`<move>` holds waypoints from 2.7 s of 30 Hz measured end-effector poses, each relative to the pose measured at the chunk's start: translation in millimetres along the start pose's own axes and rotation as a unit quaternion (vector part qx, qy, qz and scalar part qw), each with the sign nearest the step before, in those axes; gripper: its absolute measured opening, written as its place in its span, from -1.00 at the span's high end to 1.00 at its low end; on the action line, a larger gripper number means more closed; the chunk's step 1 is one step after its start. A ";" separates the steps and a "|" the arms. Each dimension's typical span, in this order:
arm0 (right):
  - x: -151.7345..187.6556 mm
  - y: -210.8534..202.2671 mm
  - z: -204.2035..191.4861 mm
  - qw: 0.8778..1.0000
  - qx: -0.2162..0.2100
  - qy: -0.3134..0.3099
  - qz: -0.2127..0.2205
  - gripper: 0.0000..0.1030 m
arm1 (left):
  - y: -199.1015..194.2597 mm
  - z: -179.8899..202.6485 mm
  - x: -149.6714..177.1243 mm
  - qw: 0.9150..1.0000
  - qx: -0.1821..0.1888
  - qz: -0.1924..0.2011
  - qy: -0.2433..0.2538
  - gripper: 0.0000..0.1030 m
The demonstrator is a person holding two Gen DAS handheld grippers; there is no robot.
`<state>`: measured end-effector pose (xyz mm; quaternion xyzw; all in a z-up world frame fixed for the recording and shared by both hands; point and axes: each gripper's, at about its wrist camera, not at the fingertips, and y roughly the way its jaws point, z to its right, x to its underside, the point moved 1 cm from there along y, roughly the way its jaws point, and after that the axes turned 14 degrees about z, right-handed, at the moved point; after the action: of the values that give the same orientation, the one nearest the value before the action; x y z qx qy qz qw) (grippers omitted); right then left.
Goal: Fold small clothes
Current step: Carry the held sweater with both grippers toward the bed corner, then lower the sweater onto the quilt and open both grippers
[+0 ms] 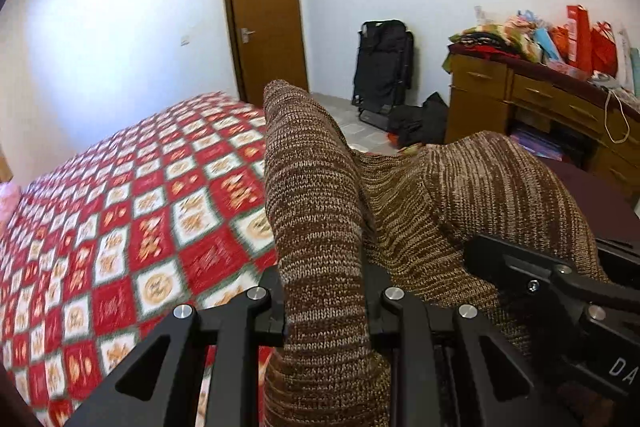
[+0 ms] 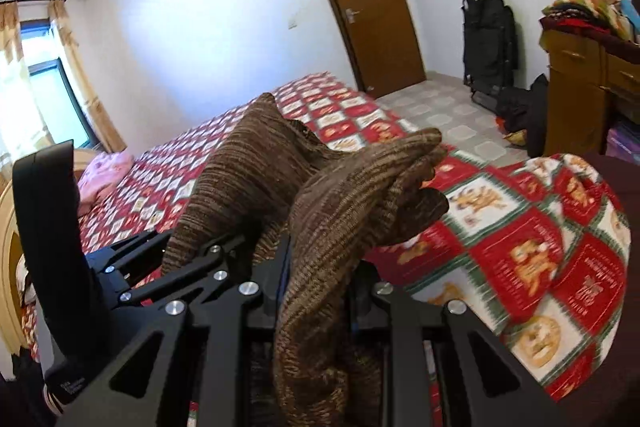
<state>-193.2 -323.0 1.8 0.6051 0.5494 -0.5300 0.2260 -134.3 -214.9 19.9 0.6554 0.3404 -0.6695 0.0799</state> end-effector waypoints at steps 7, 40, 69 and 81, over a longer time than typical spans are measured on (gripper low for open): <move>-4.9 16.6 33.9 0.999 0.043 0.013 0.015 0.51 | 51.9 24.1 -5.2 0.999 0.034 -0.016 0.000 0.53; 59.5 -24.1 85.1 0.991 0.074 0.077 -0.083 0.01 | 42.4 -11.5 58.2 0.985 0.103 -0.083 -0.108 0.03; -26.1 -0.6 77.9 0.993 0.103 -0.008 -0.056 0.40 | 38.4 17.9 71.4 0.995 0.010 -0.094 0.033 -0.13; -8.6 -67.7 87.8 0.994 0.092 0.045 -0.046 0.23 | 43.8 4.4 73.6 0.993 0.041 -0.108 -0.013 -0.16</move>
<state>-287.6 -381.9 0.8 0.6207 0.5352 -0.5602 0.1203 -123.1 -225.5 -64.5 0.6087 0.3798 -0.6964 -0.0154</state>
